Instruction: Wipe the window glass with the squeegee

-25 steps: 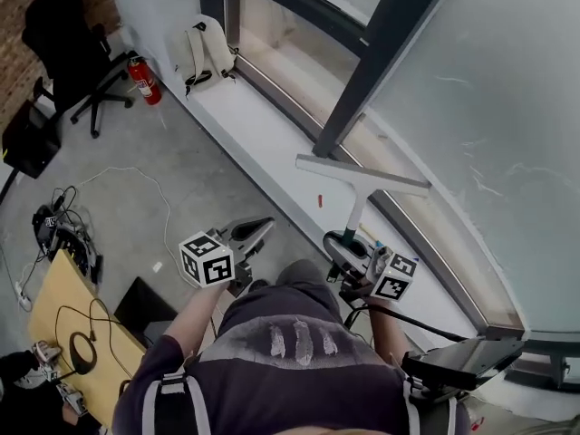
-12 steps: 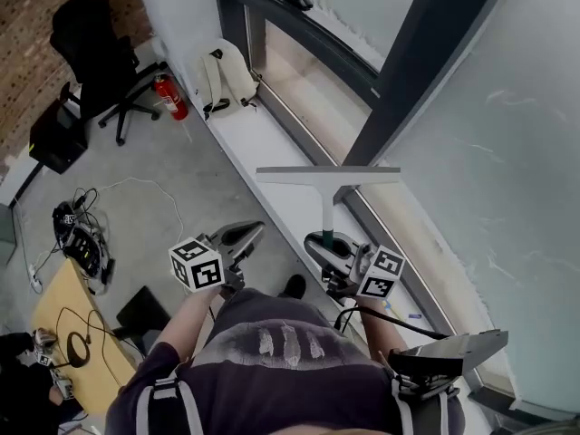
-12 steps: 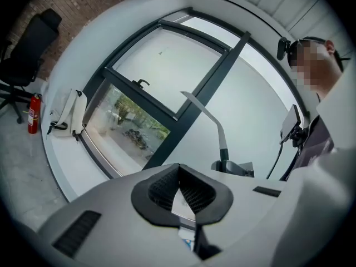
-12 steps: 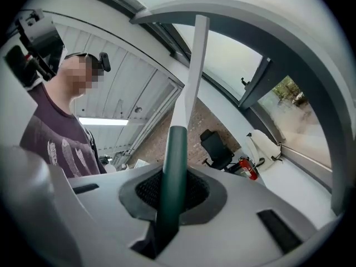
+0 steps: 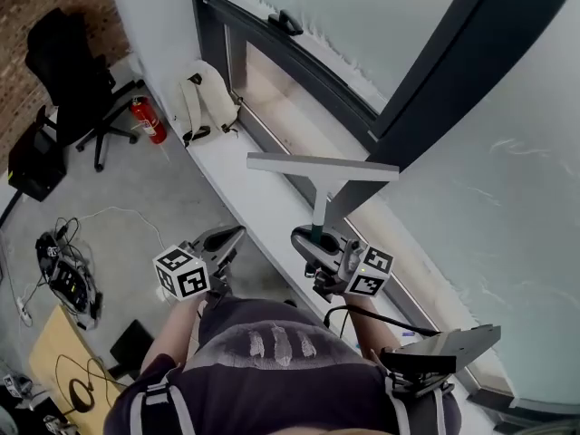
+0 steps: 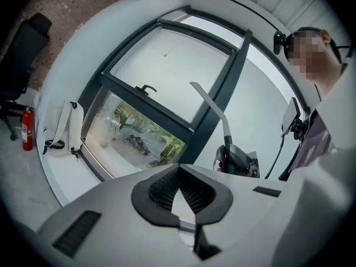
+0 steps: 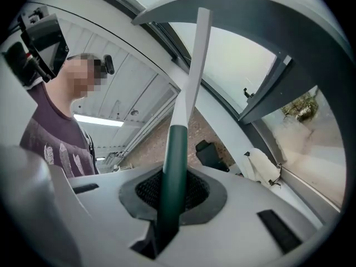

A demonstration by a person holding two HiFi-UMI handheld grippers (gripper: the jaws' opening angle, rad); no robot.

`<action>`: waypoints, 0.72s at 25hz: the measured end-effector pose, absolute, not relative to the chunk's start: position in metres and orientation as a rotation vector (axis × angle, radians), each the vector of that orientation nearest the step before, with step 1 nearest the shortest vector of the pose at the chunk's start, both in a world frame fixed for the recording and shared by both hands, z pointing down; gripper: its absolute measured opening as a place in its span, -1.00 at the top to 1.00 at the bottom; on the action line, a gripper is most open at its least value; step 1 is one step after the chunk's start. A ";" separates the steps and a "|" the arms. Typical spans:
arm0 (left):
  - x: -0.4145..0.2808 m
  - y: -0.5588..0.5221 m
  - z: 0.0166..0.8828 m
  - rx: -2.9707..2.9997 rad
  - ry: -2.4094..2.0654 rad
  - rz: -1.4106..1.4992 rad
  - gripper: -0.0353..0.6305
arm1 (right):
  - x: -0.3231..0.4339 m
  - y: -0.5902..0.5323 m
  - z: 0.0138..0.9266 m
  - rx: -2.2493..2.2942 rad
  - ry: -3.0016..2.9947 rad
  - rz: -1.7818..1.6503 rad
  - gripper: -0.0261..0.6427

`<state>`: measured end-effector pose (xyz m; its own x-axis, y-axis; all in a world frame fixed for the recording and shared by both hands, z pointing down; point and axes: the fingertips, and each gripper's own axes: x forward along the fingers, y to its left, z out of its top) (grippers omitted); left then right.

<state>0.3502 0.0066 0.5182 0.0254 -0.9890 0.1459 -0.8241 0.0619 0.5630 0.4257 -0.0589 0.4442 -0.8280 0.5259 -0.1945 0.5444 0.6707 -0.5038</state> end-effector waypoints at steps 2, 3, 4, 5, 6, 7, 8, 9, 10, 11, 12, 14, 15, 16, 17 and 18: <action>0.314 0.010 0.520 1.829 -1.808 -0.476 0.88 | 0.395 -0.060 0.444 0.835 2.855 -0.872 0.81; 0.298 0.012 0.521 1.862 -1.777 -0.486 0.88 | 0.378 -0.060 0.444 0.779 2.868 -0.867 0.81; 0.283 0.012 0.523 1.902 -1.739 -0.482 0.88 | 0.361 -0.061 0.443 0.711 2.882 -0.862 0.81; 0.267 0.012 0.523 1.946 -1.697 -0.466 0.88 | 0.343 -0.063 0.442 0.634 2.891 -0.862 0.81; 0.251 0.012 0.520 1.992 -1.655 -0.442 0.88 | 0.324 -0.067 0.438 0.556 2.887 -0.872 0.81; 0.235 0.013 0.515 2.045 -1.611 -0.414 0.88 | 0.305 -0.070 0.433 0.483 2.874 -0.885 0.81; 0.220 0.016 0.509 2.100 -1.568 -0.386 0.88 | 0.288 -0.073 0.427 0.421 2.860 -0.892 0.81; 0.204 0.019 0.503 2.149 -1.530 -0.360 0.88 | 0.272 -0.075 0.421 0.369 2.854 -0.886 0.81; 0.189 0.021 0.498 2.186 -1.503 -0.336 0.88 | 0.259 -0.076 0.416 0.321 2.859 -0.868 0.81; 0.174 0.022 0.495 2.213 -1.484 -0.317 0.88 | 0.247 -0.077 0.411 0.277 2.873 -0.846 0.81; 0.161 0.022 0.492 2.235 -1.469 -0.304 0.88 | 0.237 -0.077 0.408 0.236 2.892 -0.825 0.81; 0.144 0.016 0.488 2.278 -1.427 -0.300 0.88 | 0.223 -0.080 0.402 0.171 2.926 -0.792 0.81; 0.139 0.011 0.486 2.297 -1.400 -0.308 0.88 | 0.218 -0.083 0.400 0.145 2.936 -0.780 0.81; 0.137 0.004 0.485 2.314 -1.373 -0.317 0.88 | 0.214 -0.088 0.397 0.123 2.941 -0.771 0.81; 0.138 -0.003 0.484 2.327 -1.348 -0.323 0.88 | 0.211 -0.094 0.394 0.101 2.942 -0.766 0.81; 0.139 -0.010 0.482 2.338 -1.327 -0.328 0.88 | 0.209 -0.102 0.390 0.079 2.939 -0.763 0.81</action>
